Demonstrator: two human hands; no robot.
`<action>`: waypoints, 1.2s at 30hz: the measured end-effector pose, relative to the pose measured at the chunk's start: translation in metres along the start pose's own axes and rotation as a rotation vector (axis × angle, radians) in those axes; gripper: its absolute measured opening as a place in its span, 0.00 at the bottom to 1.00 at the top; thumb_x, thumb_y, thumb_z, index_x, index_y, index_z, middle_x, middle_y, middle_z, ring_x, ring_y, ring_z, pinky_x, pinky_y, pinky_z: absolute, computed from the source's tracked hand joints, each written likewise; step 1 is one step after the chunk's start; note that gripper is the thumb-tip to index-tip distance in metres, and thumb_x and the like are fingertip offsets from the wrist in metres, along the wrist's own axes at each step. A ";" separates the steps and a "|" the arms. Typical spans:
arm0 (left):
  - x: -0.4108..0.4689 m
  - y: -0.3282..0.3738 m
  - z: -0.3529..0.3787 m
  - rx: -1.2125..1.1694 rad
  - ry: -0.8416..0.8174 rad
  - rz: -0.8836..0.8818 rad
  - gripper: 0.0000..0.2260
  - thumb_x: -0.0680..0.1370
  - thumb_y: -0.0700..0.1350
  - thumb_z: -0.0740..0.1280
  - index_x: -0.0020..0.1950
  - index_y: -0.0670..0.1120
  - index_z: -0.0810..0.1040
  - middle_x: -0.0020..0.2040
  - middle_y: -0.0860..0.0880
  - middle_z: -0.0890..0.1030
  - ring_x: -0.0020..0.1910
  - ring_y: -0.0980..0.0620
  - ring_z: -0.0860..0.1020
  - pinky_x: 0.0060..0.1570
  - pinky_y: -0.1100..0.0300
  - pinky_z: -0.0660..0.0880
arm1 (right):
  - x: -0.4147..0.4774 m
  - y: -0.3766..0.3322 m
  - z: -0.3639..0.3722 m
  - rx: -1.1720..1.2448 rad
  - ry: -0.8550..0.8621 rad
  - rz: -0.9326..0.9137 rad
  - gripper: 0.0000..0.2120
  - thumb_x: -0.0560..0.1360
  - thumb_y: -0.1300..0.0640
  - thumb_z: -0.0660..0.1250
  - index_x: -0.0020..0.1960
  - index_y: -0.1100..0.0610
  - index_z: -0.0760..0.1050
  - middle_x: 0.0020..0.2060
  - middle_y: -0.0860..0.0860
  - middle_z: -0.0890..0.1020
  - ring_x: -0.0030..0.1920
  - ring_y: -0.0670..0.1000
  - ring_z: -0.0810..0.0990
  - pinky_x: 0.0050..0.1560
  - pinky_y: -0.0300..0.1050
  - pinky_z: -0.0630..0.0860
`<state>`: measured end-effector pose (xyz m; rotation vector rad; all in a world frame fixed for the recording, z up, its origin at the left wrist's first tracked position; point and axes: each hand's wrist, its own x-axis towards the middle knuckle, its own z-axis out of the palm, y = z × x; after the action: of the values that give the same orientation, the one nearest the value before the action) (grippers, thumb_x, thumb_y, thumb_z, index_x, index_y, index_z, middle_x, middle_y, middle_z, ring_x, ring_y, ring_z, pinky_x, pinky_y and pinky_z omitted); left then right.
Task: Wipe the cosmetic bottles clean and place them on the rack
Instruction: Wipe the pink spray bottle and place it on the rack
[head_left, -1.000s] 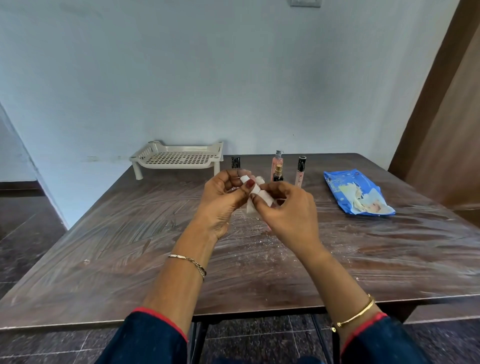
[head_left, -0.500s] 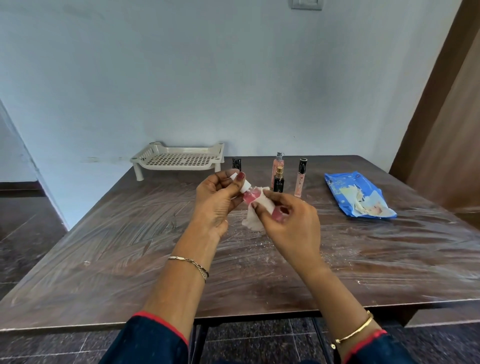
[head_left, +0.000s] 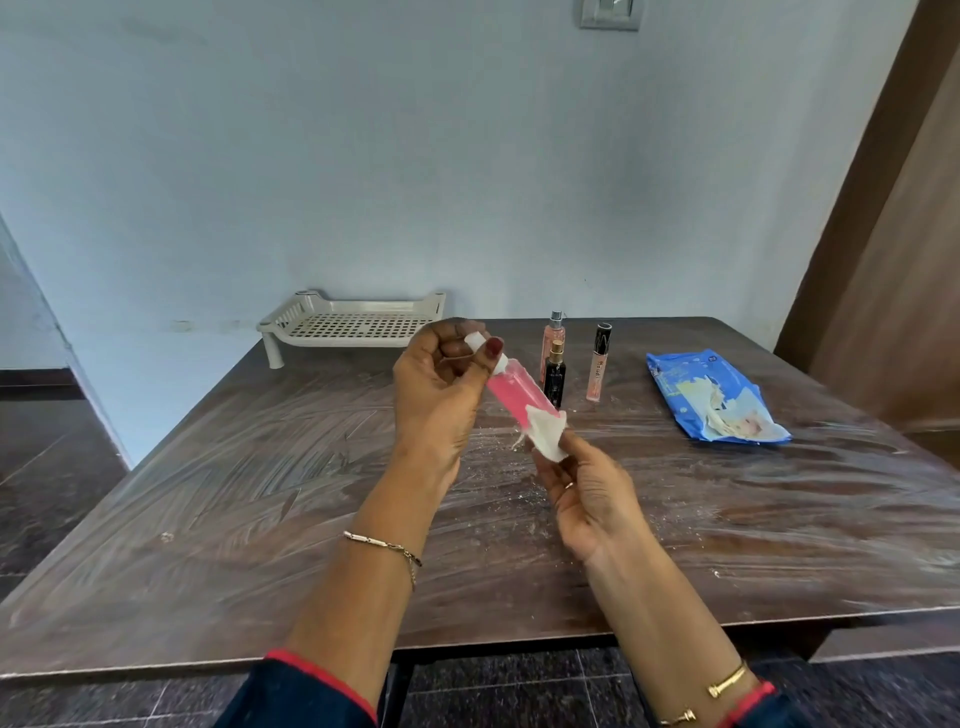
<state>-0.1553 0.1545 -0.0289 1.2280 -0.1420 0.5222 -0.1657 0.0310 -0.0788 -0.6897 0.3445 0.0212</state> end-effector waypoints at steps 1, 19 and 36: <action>0.000 0.002 0.000 0.016 0.001 0.021 0.10 0.70 0.35 0.73 0.48 0.46 0.79 0.43 0.48 0.82 0.44 0.53 0.80 0.52 0.52 0.79 | -0.001 0.000 0.001 0.000 -0.022 0.014 0.14 0.73 0.66 0.67 0.58 0.70 0.74 0.55 0.65 0.80 0.47 0.55 0.81 0.34 0.38 0.81; -0.021 -0.008 -0.006 0.331 -0.453 -0.196 0.17 0.75 0.57 0.61 0.63 0.60 0.67 0.57 0.52 0.81 0.56 0.56 0.79 0.59 0.57 0.75 | -0.017 0.002 0.019 -0.081 -0.228 0.108 0.10 0.65 0.59 0.72 0.44 0.63 0.79 0.34 0.54 0.81 0.33 0.46 0.81 0.35 0.35 0.78; -0.035 -0.034 -0.010 0.716 -0.217 -0.123 0.17 0.72 0.44 0.73 0.56 0.48 0.70 0.46 0.50 0.80 0.39 0.55 0.79 0.37 0.63 0.75 | -0.013 -0.017 0.015 -1.606 -0.209 -1.486 0.13 0.68 0.67 0.71 0.52 0.62 0.80 0.48 0.55 0.81 0.42 0.53 0.80 0.41 0.44 0.78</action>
<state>-0.1720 0.1454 -0.0749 1.9804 -0.0605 0.3349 -0.1709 0.0282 -0.0532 -2.3645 -0.5834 -1.1473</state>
